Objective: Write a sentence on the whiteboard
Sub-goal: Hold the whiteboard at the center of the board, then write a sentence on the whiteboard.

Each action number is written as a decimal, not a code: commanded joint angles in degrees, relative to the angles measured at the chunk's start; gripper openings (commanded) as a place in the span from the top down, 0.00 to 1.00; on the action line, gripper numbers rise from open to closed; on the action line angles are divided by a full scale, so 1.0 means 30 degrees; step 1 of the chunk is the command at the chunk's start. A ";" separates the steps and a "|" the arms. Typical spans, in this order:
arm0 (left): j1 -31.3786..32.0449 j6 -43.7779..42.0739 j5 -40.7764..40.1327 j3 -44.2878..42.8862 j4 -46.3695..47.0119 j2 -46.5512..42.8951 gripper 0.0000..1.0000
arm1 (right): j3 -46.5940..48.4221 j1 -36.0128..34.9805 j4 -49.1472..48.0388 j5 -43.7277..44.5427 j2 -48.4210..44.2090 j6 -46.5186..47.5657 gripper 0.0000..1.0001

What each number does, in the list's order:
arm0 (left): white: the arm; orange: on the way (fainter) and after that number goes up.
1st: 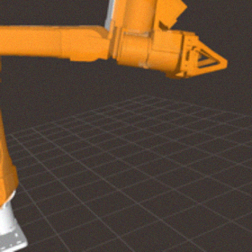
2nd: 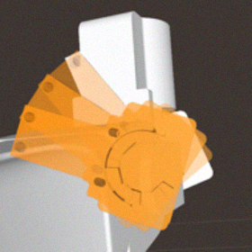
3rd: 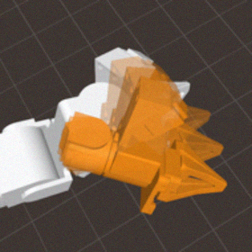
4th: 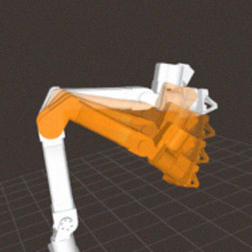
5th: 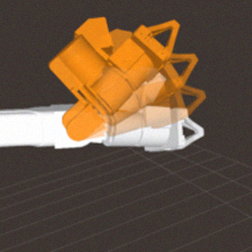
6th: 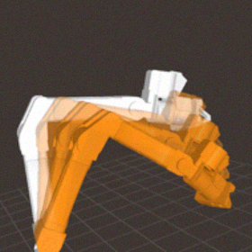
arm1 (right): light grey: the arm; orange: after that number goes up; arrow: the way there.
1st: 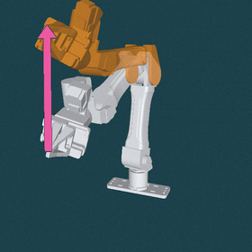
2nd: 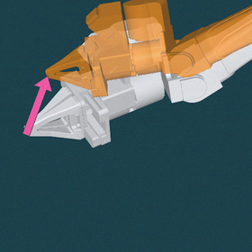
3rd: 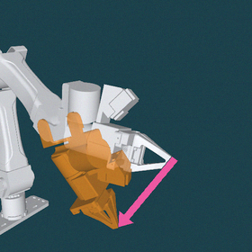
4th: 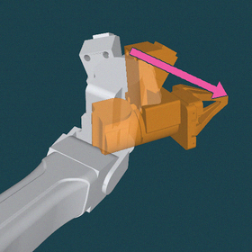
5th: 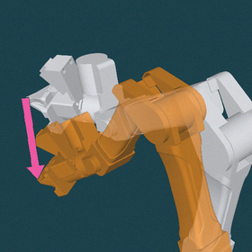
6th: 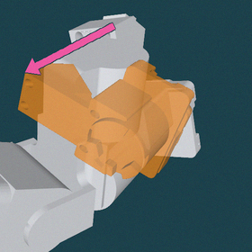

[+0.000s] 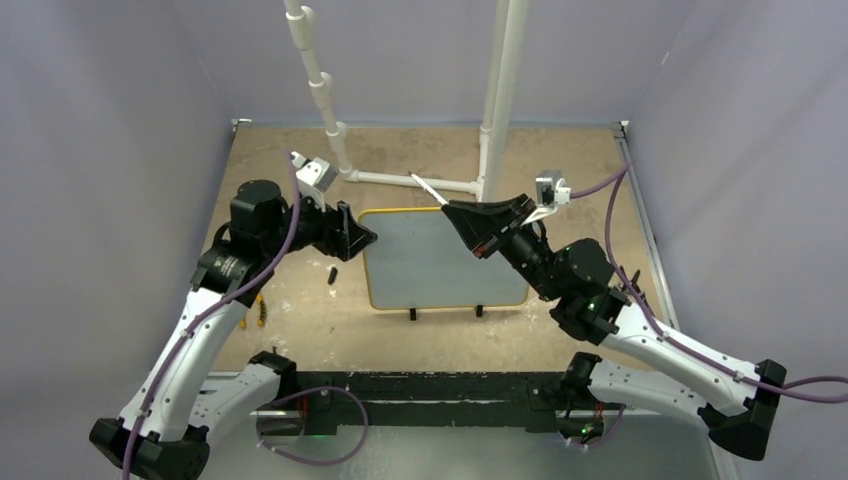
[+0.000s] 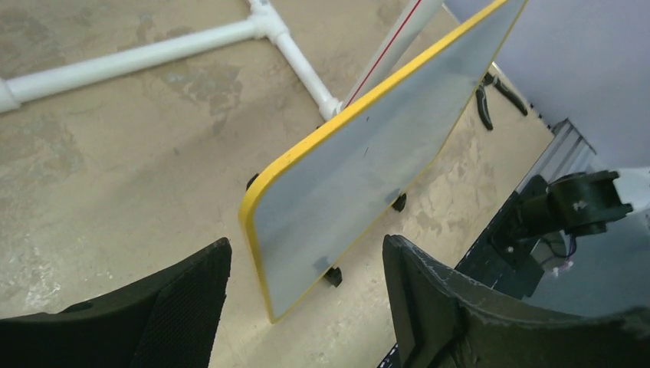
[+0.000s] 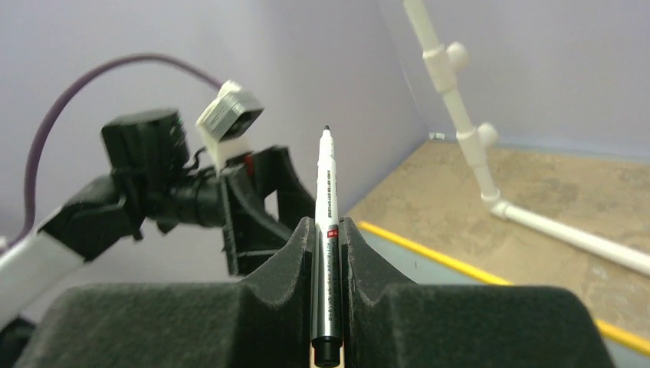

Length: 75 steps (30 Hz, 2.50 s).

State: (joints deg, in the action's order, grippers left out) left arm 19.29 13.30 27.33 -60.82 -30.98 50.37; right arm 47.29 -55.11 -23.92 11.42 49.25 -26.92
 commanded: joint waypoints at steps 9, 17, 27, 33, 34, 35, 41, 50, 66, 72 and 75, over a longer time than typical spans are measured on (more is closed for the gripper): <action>-0.0160 -0.1718 0.0364 0.3521 0.4451 0.0328 0.50 | -0.3362 -0.3059 0.0088 0.0671 -0.0653 0.0453 1.00; -0.0189 -0.1470 -0.1798 0.5986 0.6449 -0.1951 0.58 | -0.3577 -0.4266 -0.0370 0.2636 0.0156 0.0796 1.00; -0.0219 -0.1445 -0.1279 0.6386 0.7067 -0.2233 0.65 | -0.3328 -0.4994 -0.2518 0.4407 0.2094 0.1386 1.00; -0.0219 -0.1372 -0.0906 0.6328 0.7397 -0.1726 0.67 | -0.2711 -0.5315 -0.2180 0.5176 0.3215 0.1443 1.00; -0.0219 -0.1343 -0.0772 0.6327 0.7412 -0.1639 0.67 | -0.2669 -0.5343 -0.2260 0.5223 0.3343 0.1443 1.00; -0.0219 -0.1308 -0.0623 0.6353 0.7469 -0.1602 0.68 | -0.2605 -0.5376 -0.2274 0.5302 0.3465 0.1443 1.00; -0.0219 -0.1260 -0.0257 0.6354 0.7576 -0.1402 0.75 | -0.2223 -0.5448 -0.2343 0.5827 0.3911 0.1733 1.00; -0.0219 -0.1325 -0.0288 0.6396 0.7574 -0.1321 0.84 | -0.1565 -0.5448 -0.2444 0.6051 0.4706 0.2239 1.00; -0.0219 -0.1353 -0.0426 0.6430 0.7515 -0.1233 0.92 | -0.0691 -0.5448 -0.2148 0.6962 0.5676 0.2397 1.00; -0.0219 -0.1350 -0.0424 0.6436 0.7486 -0.1233 0.95 | -0.0447 -0.5448 -0.1455 0.7554 0.5960 0.2078 1.00; -0.0219 -0.1386 -0.0439 0.6443 0.7467 -0.1255 0.95 | -0.0414 -0.5448 -0.1018 0.7819 0.5994 0.1851 1.00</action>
State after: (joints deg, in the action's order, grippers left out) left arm 18.76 9.41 25.28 -41.95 -10.72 46.50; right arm 43.29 -71.24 -27.62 32.10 67.31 -20.60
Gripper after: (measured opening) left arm 0.131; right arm 0.142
